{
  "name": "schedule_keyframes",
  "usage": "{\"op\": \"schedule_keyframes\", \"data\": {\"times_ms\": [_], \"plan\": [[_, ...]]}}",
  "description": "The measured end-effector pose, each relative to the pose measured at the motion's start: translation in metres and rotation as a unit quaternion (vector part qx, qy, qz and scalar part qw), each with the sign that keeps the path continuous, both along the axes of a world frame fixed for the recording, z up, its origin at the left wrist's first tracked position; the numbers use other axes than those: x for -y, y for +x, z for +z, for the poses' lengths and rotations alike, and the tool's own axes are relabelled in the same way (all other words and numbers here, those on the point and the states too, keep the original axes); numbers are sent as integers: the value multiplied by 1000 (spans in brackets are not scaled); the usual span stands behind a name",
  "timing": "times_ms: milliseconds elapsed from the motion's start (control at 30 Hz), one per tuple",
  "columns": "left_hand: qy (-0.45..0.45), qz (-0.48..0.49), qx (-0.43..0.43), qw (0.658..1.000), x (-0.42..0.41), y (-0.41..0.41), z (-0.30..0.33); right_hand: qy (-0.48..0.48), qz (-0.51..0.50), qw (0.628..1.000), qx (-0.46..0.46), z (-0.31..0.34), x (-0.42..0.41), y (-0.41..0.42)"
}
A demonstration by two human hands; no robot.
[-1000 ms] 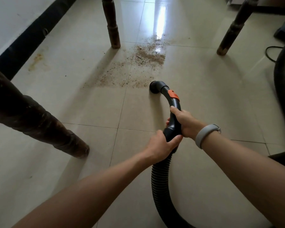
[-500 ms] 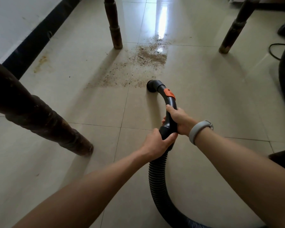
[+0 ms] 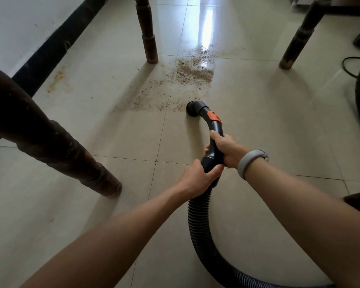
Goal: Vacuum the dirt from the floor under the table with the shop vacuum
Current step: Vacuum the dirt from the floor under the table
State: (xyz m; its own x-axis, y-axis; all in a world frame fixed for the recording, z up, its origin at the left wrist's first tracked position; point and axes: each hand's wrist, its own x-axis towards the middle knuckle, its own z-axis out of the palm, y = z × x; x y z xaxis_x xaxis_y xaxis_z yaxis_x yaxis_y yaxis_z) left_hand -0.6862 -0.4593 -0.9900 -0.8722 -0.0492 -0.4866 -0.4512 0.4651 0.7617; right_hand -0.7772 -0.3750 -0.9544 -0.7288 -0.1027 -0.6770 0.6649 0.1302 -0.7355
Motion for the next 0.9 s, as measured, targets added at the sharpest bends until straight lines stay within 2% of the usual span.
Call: {"op": "schedule_keyframes", "data": {"times_ms": [900], "plan": [[1, 34, 6, 999, 25, 6, 8, 2, 21, 1000, 8, -5, 31, -1]]}}
